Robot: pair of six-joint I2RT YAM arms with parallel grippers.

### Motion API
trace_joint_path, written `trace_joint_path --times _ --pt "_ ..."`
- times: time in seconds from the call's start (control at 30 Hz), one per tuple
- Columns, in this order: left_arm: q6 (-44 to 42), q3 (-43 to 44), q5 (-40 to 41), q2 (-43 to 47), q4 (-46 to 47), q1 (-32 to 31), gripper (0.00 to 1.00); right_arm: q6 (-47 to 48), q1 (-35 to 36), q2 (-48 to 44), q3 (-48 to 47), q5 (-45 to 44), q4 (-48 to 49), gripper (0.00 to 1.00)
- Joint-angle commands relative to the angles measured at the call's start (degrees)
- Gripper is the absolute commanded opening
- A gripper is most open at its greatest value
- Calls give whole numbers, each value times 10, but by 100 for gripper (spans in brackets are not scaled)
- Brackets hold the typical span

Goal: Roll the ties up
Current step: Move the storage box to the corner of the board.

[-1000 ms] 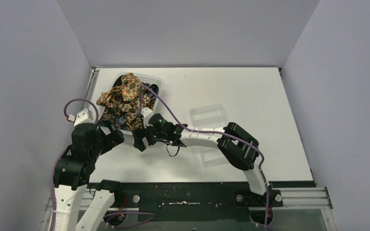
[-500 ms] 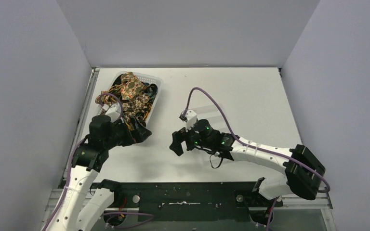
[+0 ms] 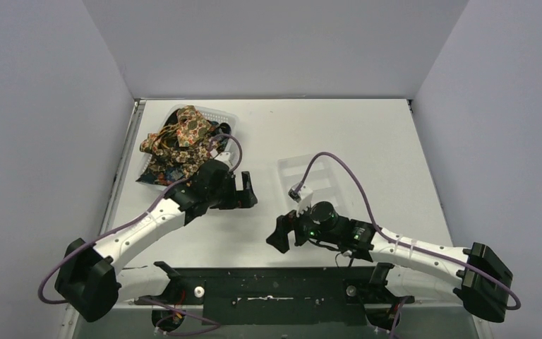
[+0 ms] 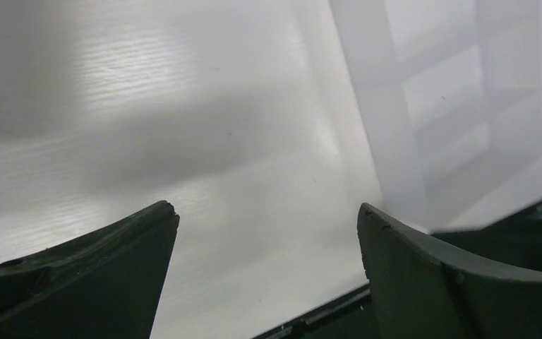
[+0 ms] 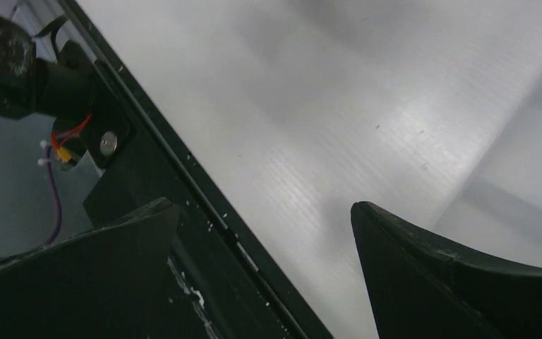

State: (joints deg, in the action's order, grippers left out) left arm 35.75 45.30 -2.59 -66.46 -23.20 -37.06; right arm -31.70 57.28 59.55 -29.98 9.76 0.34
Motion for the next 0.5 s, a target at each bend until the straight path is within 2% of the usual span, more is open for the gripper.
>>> trace_joint_path --times 0.0,0.1,0.27,0.4,0.47 --pt "17 41 119 -50 65 24 97 -11 59 -32 33 9 25 100" --pt "4 40 90 -93 96 78 97 -3 94 -19 36 -6 14 100" --pt "-35 52 92 -139 98 141 97 -8 100 21 36 -32 -29 100" --pt "-57 62 85 -153 82 180 97 -40 94 50 9 -160 -121 100" --pt "-69 66 62 -151 81 185 97 -37 70 52 9 -179 -134 100"
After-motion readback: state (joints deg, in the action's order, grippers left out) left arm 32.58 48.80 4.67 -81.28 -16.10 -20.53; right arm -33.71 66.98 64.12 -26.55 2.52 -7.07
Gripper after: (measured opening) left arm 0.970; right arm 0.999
